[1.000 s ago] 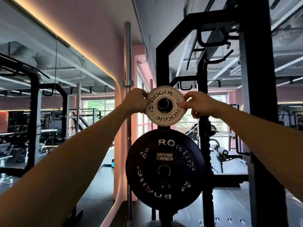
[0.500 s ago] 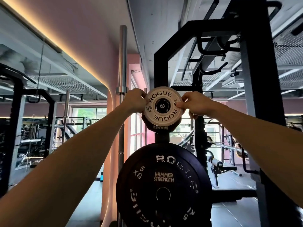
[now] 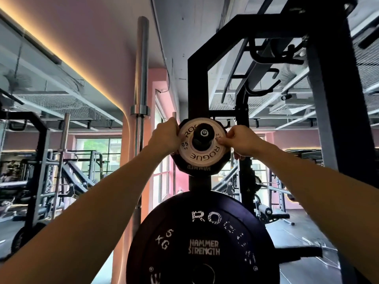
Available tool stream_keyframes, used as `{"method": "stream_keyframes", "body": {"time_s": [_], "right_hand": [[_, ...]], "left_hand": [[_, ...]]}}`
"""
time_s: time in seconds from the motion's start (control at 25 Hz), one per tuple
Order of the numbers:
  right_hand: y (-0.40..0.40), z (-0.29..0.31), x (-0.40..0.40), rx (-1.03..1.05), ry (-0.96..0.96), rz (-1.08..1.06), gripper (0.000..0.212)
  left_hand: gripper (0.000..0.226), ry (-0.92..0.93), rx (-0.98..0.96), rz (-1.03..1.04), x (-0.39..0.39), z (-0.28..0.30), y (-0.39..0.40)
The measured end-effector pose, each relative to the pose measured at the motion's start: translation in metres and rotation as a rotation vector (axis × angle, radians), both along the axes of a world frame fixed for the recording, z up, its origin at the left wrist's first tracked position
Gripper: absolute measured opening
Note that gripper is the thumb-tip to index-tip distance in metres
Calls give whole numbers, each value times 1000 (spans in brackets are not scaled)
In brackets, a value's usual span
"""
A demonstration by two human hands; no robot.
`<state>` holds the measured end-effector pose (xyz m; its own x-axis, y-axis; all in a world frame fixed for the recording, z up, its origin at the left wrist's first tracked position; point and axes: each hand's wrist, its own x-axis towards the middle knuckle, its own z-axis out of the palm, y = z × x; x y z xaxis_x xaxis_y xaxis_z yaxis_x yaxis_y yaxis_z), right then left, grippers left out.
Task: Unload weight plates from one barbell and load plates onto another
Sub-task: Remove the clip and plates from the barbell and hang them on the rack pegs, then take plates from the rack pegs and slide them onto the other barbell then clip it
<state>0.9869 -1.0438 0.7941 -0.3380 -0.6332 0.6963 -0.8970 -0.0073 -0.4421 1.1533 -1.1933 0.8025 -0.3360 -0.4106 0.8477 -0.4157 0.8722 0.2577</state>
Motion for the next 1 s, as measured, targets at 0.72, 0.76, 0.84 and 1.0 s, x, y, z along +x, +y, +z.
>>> {"method": "stream_keyframes", "body": {"time_s": [0.72, 0.76, 0.84, 1.0], "right_hand": [[-35, -45, -22, 6, 50, -243, 35], [-27, -55, -22, 39, 54, -258, 36], [-10, -77, -25, 114, 42, -270, 38], [40, -135, -35, 263, 20, -341, 48]], "left_hand": [[40, -226, -15, 15, -19, -45, -14], [48, -270, 9, 2, -17, -58, -10], [54, -273, 50, -20, -20, -87, 4], [52, -393, 171, -173, -54, -144, 45]]}}
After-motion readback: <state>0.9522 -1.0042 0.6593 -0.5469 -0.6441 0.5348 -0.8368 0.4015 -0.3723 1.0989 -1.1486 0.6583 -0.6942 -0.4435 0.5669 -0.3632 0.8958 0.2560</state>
